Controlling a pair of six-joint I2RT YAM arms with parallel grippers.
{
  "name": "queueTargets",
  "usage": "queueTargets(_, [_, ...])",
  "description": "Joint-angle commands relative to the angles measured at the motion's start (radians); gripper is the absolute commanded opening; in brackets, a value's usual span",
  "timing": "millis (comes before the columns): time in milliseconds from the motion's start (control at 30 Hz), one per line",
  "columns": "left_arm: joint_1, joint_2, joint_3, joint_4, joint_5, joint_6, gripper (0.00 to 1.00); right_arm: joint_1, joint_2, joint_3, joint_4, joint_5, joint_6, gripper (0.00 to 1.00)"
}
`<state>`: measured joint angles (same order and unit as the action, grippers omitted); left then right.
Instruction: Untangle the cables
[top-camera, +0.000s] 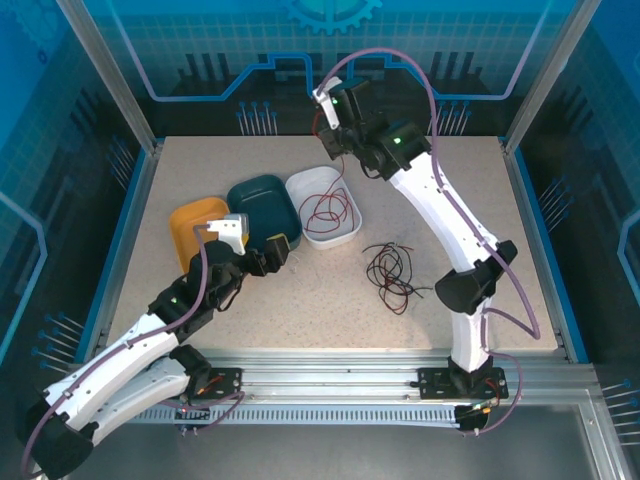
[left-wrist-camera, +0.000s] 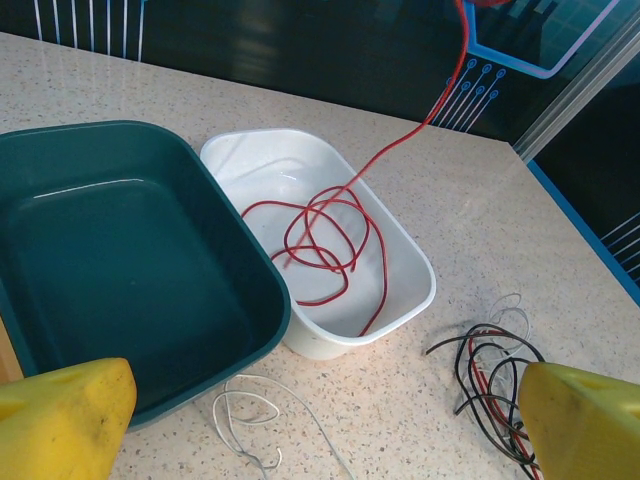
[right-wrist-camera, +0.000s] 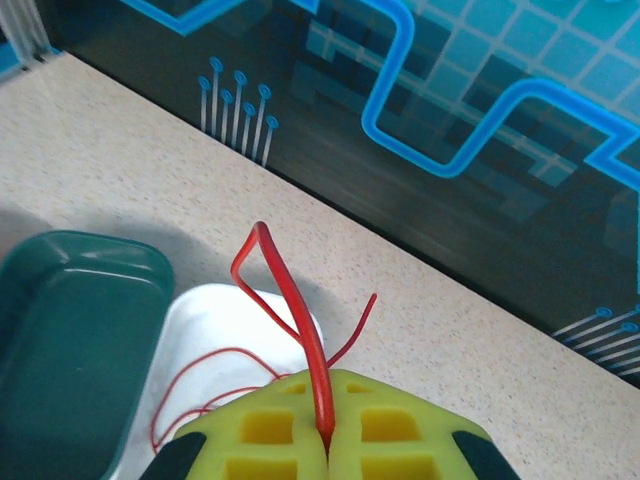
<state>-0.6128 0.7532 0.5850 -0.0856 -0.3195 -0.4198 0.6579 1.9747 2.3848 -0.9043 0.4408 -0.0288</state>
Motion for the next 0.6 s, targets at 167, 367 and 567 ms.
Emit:
queueTargets(167, [0.002,-0.008,-0.020,-0.016,-0.015,-0.004,0.99,-0.048,0.066,0.036,0.008,0.070,-0.017,0.00])
queueTargets(367, [0.003,0.001,-0.021,-0.013,-0.005,-0.005,0.99,-0.061,0.139,0.039,0.013,0.047,0.010,0.00])
queueTargets(567, [0.005,0.014,-0.020,-0.005,0.005,-0.009,0.99,-0.056,0.213,0.049,0.066,-0.080,0.067,0.00])
